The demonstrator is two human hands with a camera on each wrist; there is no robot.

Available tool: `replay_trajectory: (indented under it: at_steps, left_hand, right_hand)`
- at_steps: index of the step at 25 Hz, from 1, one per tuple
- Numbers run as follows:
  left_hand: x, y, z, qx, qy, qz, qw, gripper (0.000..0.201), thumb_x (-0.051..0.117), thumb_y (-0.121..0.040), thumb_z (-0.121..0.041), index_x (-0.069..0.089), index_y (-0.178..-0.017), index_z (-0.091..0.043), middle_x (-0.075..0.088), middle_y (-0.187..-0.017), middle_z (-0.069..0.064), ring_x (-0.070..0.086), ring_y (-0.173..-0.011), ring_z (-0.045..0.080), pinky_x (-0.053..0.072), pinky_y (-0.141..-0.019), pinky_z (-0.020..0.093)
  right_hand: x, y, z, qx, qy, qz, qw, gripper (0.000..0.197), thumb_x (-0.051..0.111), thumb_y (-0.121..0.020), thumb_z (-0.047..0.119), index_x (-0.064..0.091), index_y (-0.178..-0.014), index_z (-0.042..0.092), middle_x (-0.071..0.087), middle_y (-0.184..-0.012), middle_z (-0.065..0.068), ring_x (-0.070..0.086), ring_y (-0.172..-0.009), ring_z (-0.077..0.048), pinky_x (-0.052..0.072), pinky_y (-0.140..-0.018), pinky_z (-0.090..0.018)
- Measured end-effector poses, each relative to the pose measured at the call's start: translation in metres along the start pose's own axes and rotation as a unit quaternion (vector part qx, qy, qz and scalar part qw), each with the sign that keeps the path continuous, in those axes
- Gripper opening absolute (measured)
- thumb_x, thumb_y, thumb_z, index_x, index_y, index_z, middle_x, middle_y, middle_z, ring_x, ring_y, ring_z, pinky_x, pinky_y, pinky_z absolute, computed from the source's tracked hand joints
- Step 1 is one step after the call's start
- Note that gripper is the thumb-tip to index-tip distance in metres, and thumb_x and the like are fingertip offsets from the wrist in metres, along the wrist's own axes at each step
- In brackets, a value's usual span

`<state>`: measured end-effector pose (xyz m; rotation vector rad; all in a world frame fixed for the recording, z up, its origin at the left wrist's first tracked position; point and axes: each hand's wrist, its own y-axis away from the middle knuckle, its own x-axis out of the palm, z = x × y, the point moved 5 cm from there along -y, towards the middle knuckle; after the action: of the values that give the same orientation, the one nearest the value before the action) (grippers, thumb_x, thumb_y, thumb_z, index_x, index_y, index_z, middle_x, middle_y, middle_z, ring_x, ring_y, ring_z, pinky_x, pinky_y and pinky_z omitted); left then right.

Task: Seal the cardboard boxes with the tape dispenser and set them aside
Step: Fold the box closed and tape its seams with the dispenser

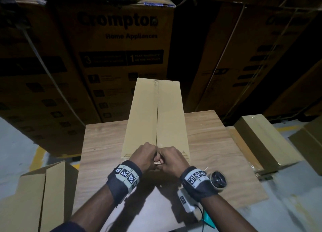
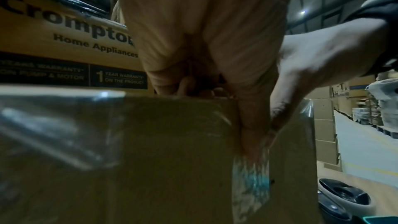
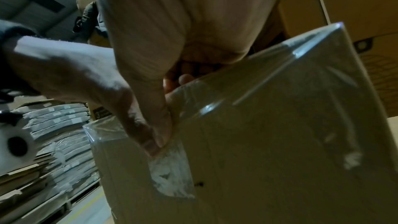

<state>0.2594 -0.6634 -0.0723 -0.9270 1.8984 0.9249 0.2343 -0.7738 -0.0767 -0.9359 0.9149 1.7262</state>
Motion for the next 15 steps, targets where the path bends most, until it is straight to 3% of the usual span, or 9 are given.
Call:
replay_trajectory:
  at_steps: [4, 7, 9, 12, 15]
  left_hand:
    - [0.0, 0.018, 0.004, 0.04, -0.047, -0.027, 0.998, 0.023, 0.08, -0.086, -0.029, 0.062, -0.095, -0.018, 0.065, -0.093, -0.002, 0.062, -0.084, 0.018, 0.053, -0.075, 0.03]
    - [-0.012, 0.039, 0.035, 0.077, -0.102, -0.038, 0.991, 0.023, 0.071, -0.093, -0.039, 0.053, -0.09, -0.025, 0.058, -0.092, -0.007, 0.054, -0.083, 0.013, 0.034, -0.065, 0.022]
    - [-0.025, 0.05, 0.063, 0.067, -0.115, -0.047, 0.99, 0.028, 0.072, -0.091, -0.047, 0.053, -0.086, -0.027, 0.056, -0.085, -0.01, 0.051, -0.076, 0.01, 0.029, -0.06, 0.02]
    - [-0.03, 0.054, 0.084, 0.046, -0.12, -0.047, 0.991, 0.032, 0.076, -0.085, -0.051, 0.055, -0.082, -0.027, 0.056, -0.08, -0.01, 0.052, -0.072, 0.009, 0.038, -0.058, 0.022]
    - [-0.026, 0.046, 0.089, 0.035, -0.076, -0.022, 0.996, 0.036, 0.084, -0.08, -0.041, 0.053, -0.074, -0.023, 0.057, -0.075, -0.008, 0.053, -0.068, 0.01, 0.049, -0.061, 0.028]
  right_hand:
    - [-0.011, 0.011, -0.004, -0.05, 0.031, 0.001, 0.998, 0.03, 0.085, -0.08, 0.034, 0.057, -0.088, 0.032, 0.06, -0.075, 0.014, 0.059, -0.076, -0.011, 0.03, -0.066, -0.026]
    - [-0.021, 0.023, -0.039, -0.051, 0.021, 0.004, 0.998, 0.03, 0.086, -0.078, 0.04, 0.062, -0.094, 0.031, 0.069, -0.083, 0.012, 0.059, -0.074, -0.005, 0.039, -0.061, -0.021]
    - [-0.027, 0.033, -0.061, -0.04, 0.032, -0.016, 0.999, 0.03, 0.085, -0.078, 0.043, 0.062, -0.095, 0.033, 0.069, -0.084, 0.015, 0.06, -0.074, -0.002, 0.047, -0.065, -0.022]
    - [-0.024, 0.038, -0.073, -0.041, 0.04, -0.023, 0.998, 0.03, 0.083, -0.081, 0.041, 0.059, -0.099, 0.036, 0.068, -0.095, 0.019, 0.057, -0.081, 0.001, 0.041, -0.066, -0.015]
    - [-0.024, 0.033, -0.079, -0.048, 0.032, -0.008, 0.998, 0.035, 0.085, -0.08, 0.038, 0.055, -0.097, 0.039, 0.06, -0.087, 0.027, 0.055, -0.079, 0.005, 0.048, -0.07, -0.021]
